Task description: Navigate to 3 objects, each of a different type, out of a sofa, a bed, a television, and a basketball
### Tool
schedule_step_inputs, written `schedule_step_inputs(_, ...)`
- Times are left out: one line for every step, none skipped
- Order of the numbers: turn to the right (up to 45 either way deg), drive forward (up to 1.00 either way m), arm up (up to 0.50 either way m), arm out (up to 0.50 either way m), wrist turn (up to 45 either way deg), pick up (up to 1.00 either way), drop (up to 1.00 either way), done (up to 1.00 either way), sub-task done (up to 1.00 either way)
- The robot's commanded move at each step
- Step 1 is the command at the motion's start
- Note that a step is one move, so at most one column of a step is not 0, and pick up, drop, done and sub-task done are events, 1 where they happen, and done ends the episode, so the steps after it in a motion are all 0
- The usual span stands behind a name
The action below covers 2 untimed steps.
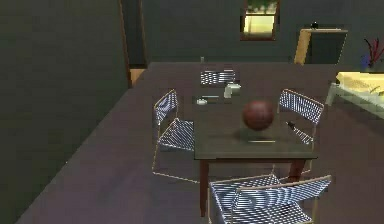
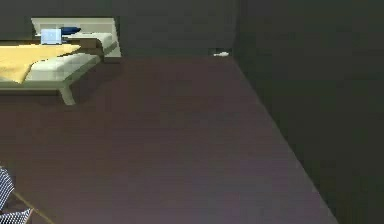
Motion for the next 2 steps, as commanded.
schedule_step_inputs(-15.0, 0.0, 0.0, 0.0, 0.0, 0.0, 0.0, 0.0, 0.0)
schedule_step_inputs(0.0, 0.9, 0.0, 0.0, 0.0, 0.0, 0.0, 0.0, 0.0)
